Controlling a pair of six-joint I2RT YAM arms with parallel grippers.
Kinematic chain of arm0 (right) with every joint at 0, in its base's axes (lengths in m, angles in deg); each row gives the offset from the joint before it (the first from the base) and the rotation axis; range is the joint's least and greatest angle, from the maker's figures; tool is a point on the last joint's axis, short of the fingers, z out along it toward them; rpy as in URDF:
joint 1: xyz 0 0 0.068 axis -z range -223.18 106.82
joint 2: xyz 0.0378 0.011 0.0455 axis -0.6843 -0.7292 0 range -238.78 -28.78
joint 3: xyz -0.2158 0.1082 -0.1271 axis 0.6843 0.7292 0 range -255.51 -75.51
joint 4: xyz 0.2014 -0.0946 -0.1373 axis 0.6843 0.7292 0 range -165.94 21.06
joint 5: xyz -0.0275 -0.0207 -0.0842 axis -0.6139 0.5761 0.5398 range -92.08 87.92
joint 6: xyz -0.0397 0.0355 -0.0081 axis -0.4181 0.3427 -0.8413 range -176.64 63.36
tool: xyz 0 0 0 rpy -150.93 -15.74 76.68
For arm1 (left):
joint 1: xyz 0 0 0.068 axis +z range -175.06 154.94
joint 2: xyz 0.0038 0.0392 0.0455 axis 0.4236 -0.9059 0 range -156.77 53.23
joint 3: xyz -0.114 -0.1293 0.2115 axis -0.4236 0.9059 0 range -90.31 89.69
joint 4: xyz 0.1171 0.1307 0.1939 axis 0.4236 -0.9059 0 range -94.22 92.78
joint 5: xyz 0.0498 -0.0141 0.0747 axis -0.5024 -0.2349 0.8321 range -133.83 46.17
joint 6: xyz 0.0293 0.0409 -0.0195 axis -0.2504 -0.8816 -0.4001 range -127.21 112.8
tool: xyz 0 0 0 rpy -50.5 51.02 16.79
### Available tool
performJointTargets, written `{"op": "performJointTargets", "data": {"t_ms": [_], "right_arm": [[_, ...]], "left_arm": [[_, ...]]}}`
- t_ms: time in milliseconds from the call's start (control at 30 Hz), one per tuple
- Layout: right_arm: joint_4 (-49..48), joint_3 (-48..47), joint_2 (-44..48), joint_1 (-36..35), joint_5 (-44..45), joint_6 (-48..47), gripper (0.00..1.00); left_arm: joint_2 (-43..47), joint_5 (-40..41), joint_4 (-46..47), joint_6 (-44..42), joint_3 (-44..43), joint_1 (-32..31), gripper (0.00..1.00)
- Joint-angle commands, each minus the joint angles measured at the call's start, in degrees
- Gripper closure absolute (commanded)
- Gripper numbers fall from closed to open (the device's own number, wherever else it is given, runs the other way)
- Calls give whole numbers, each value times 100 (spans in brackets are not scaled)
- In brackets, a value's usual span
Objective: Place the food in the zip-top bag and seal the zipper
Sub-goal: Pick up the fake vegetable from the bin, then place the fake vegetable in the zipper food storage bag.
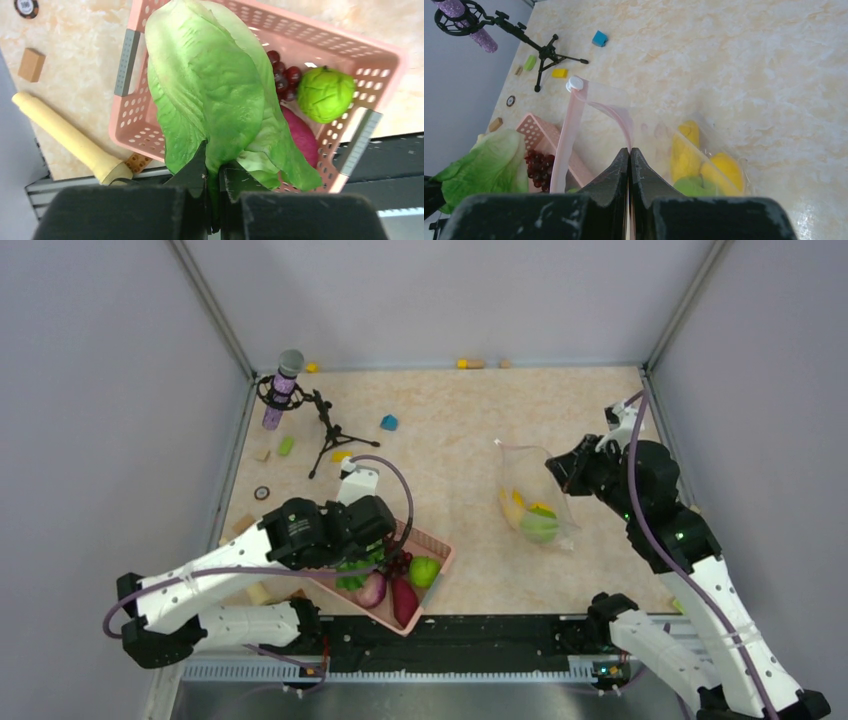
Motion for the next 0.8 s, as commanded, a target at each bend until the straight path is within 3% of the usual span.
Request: {"op": "performJointTargets", "data": {"t_ms": [0,233,767], "right_arm": [[-232,-13,-92,33,-274,-65,98],[-227,-9,-147,35,-417,-75,98],[-286,-10,-557,35,-1349,-328,99]], "left_arm": [[375,-152,510,-209,-464,-3,100],[1059,-1567,2137,-1047,-505,-2,100],[401,-5024,4394,-2022,-838,-2,100]]}}
